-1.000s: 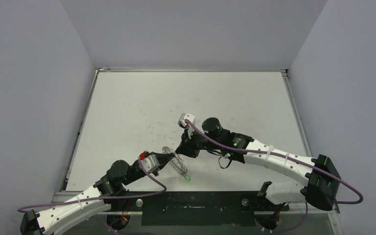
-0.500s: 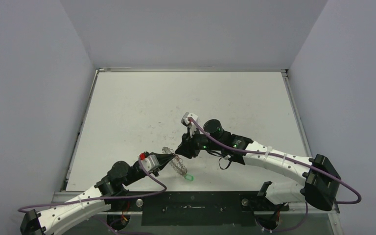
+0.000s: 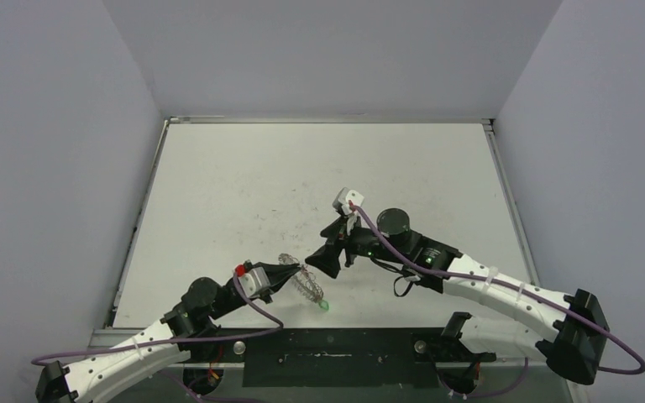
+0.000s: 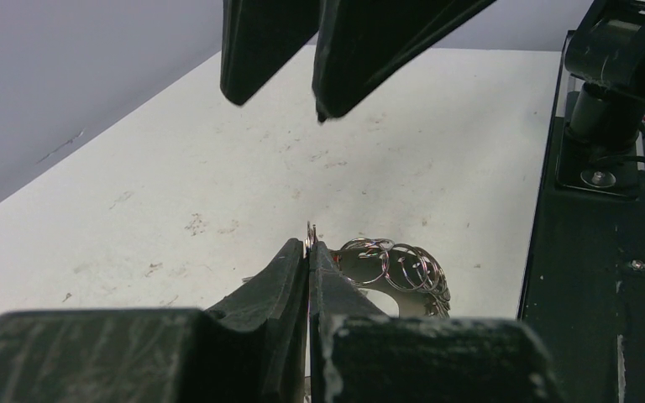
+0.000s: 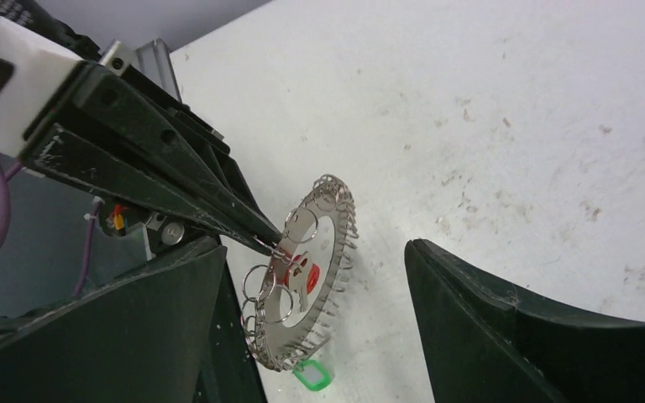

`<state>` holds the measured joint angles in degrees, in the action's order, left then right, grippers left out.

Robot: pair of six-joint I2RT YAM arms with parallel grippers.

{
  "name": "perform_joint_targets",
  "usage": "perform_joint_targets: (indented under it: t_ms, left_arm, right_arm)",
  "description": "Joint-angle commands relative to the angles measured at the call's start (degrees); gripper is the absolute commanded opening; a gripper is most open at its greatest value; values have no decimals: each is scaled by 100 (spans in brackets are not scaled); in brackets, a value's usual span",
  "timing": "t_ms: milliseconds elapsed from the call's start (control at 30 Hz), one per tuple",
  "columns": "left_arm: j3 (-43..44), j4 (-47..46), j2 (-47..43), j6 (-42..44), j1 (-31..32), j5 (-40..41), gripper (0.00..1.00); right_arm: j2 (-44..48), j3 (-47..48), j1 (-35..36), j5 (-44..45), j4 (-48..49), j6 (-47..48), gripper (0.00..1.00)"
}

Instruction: Put the keys on the keyring

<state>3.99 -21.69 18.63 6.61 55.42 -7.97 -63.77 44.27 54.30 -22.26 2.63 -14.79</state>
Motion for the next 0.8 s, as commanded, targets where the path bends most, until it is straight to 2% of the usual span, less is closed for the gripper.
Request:
perform_joint_targets:
  t_ms: [0, 133, 300, 433, 567, 700, 767]
  left_arm:
    - [112, -444, -167, 21, 22, -196, 0]
    - [111, -343, -256, 121, 22, -381, 0]
    - [133, -291, -273, 263, 22, -793, 0]
    - [138, -287, -264, 355, 22, -1050, 0]
    - [129, -386, -255, 386, 22, -1190, 0]
    - [130, -459, -223, 381, 22, -1251, 0]
    - [136, -496, -199, 393, 22, -1251, 0]
  right_arm:
    - [702, -187, -42, -81, 568, 646, 81]
    - [1195, -672, -39, -83, 1045, 1374, 80]
    - [1227, -1230, -34, -1000, 1878, 2282, 80]
    - [788, -1100, -34, -1820, 1801, 2774, 76]
    - [241, -873, -27, -2432, 1713, 2996, 64]
    - [-62, -824, -8, -2716, 1941, 3055, 41]
    - [-114, -836, 1, -2756, 2077, 3045, 39]
